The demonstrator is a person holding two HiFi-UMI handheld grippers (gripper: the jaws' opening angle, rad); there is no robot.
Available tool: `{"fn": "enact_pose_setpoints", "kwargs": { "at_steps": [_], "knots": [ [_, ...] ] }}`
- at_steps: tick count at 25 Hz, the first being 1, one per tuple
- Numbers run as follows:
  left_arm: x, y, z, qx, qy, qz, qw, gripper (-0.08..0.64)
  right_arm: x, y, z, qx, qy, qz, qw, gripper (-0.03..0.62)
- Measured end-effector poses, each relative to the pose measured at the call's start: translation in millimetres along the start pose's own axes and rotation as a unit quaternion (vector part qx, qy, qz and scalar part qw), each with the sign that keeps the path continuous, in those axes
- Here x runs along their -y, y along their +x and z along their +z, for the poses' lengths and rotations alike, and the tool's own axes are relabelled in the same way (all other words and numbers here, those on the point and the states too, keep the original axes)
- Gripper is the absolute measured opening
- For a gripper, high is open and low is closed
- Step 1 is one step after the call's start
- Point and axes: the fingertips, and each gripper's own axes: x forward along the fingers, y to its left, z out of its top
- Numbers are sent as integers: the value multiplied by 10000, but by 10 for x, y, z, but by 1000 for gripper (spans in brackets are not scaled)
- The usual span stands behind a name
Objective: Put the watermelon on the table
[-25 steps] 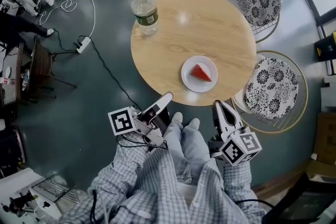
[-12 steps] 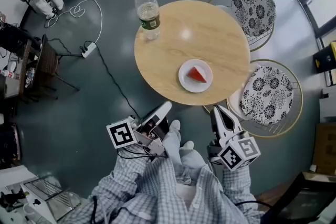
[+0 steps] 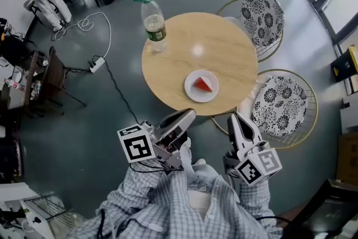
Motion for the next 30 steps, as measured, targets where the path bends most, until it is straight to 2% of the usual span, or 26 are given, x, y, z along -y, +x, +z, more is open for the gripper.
{"fn": "enact_pose_setpoints", "kwargs": {
  "at_steps": [5,12,30],
  "knots": [
    [176,62,34,-34,244,-147,9996,6,-40,-13,167,159,-11,138,9998,8],
    [169,58,80,78,291,-133,9995,6,-173,48,221,180,-84,414,9989,8],
    [107,83,-18,-51,92,-113,9999,6,-175,52,174,78,23,399,9992,8]
  ]
}}
